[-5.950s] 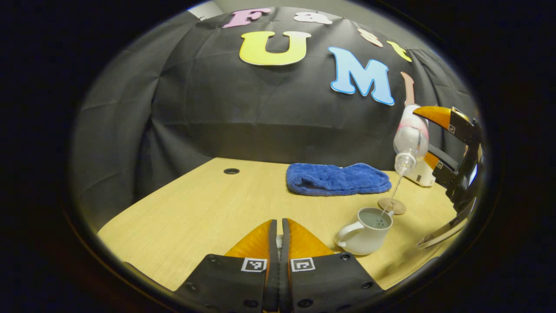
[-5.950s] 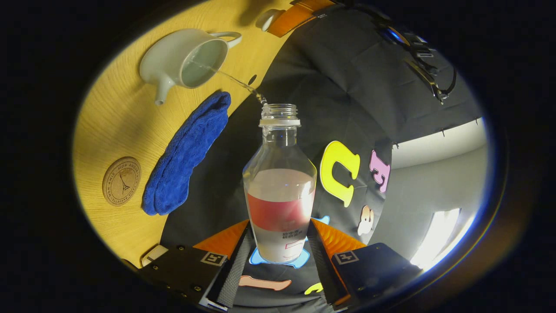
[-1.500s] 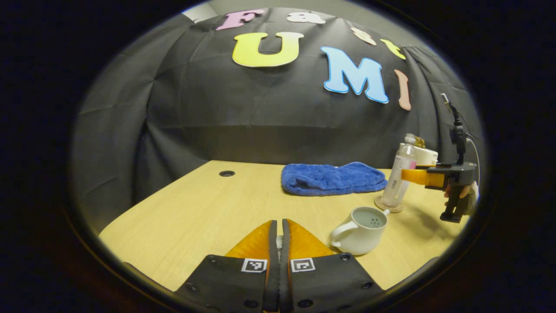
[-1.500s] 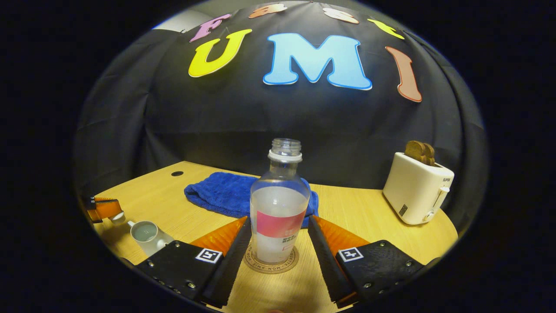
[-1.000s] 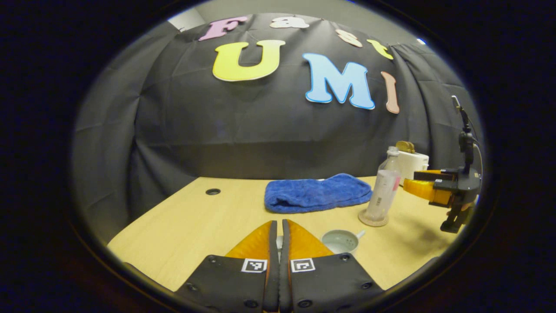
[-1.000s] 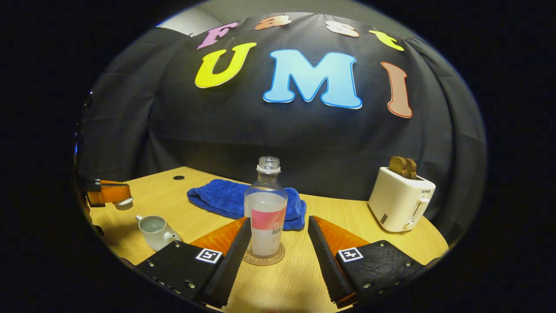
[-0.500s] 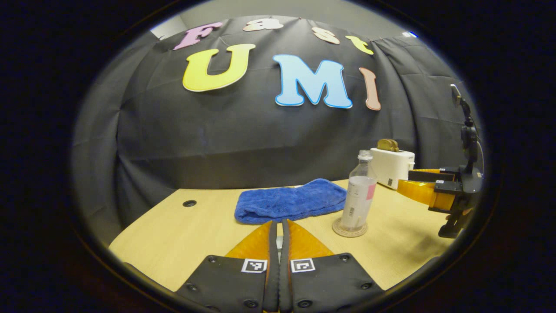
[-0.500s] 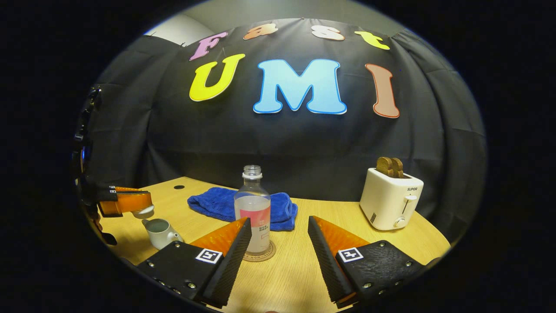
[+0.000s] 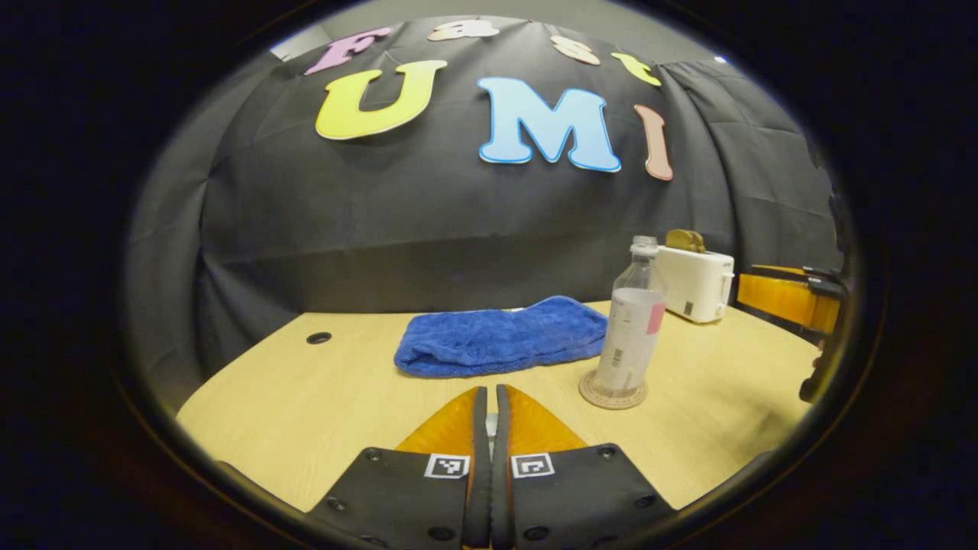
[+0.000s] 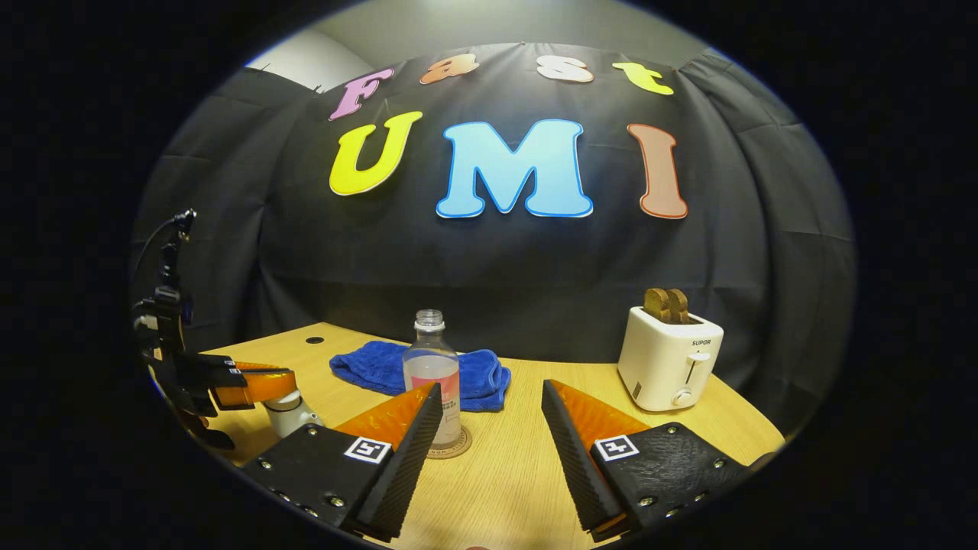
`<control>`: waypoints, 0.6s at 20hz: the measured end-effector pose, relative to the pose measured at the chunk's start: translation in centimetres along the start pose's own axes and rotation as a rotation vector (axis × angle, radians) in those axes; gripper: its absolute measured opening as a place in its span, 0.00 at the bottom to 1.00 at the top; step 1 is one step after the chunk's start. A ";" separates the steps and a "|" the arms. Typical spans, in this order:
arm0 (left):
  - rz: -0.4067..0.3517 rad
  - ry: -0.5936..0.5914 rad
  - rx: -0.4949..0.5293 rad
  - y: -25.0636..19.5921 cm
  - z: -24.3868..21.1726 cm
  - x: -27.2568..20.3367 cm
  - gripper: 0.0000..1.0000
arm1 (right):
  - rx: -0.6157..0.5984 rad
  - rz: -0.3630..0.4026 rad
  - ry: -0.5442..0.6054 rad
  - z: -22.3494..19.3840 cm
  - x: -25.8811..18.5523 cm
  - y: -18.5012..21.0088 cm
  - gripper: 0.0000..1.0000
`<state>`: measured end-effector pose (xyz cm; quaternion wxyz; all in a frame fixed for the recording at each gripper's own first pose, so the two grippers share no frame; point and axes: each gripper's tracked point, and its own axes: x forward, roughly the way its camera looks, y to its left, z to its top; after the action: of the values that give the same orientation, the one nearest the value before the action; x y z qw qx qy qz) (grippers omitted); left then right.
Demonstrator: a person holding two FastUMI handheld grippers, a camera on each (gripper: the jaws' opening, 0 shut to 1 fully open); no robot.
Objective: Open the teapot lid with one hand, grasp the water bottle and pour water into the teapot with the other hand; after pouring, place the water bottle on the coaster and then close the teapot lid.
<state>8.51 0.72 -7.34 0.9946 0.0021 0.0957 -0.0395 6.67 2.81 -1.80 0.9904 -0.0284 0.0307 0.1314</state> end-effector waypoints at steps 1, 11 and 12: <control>0.003 0.002 -0.005 0.0 -0.2 0.1 0.06 | 0.003 0.003 -0.001 0.0 -0.1 0.0 0.82; 0.010 -0.006 -0.008 -0.1 -0.7 0.1 0.19 | 0.017 0.011 0.010 -0.3 -0.2 0.2 0.82; 0.013 -0.008 -0.009 0.0 -0.5 0.1 0.19 | 0.015 0.010 0.009 -0.3 -0.2 0.2 0.82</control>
<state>8.49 0.69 -7.86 0.9952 -0.0017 0.0919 -0.0327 6.42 2.89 -2.10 0.9898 -0.0212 0.0365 0.1359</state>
